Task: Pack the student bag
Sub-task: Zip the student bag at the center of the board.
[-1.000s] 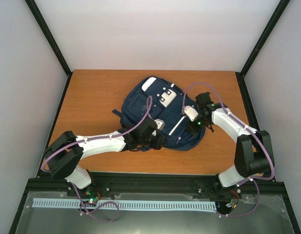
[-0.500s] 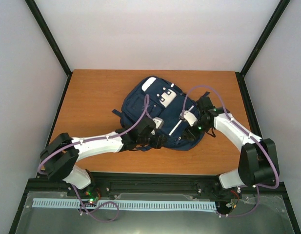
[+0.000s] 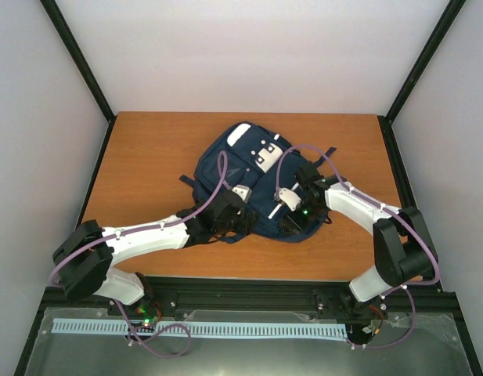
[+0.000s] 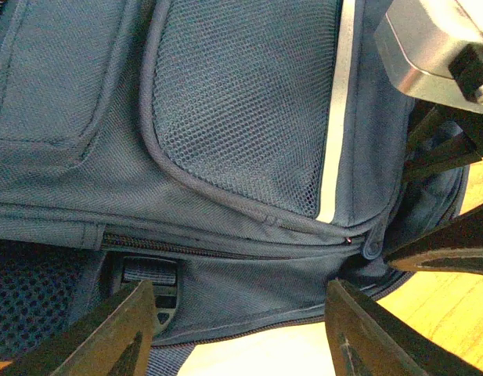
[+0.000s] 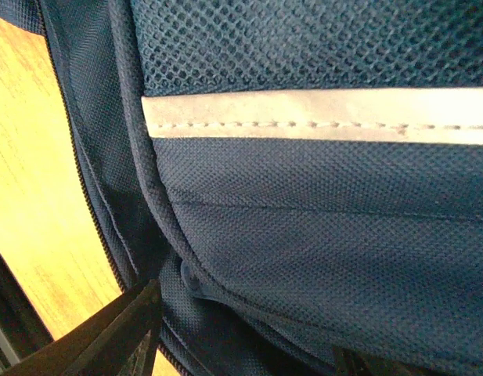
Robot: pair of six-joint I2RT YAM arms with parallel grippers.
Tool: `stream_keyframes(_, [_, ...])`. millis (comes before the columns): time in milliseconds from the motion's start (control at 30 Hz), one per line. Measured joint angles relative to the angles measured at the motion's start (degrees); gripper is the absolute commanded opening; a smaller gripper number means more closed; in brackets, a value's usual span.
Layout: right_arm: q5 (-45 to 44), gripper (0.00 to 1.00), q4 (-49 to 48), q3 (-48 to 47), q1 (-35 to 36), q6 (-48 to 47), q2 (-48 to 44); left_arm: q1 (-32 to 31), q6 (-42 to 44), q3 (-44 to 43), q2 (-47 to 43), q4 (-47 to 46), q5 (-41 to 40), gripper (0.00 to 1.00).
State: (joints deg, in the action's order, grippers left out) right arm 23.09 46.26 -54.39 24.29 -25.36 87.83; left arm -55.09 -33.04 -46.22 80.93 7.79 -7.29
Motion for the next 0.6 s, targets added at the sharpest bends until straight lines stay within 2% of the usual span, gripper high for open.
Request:
stream_keyframes(367, [-8.0, 0.37, -3.6, -0.7, 2.1, 4.0, 0.5, 0.0, -1.2, 0.0, 0.0, 1.2, -2.6, 0.62])
stream_keyframes(467, [-9.7, 0.38, -3.8, -0.7, 2.1, 4.1, 0.2, 0.0, -1.3, 0.0, 0.1, 1.2, -2.6, 0.61])
stream_keyframes(600, [-8.9, 0.49, -4.1, -0.7, 2.1, 4.1, -1.3, 0.0, -1.2, 0.0, 0.3, 1.3, -2.6, 0.61])
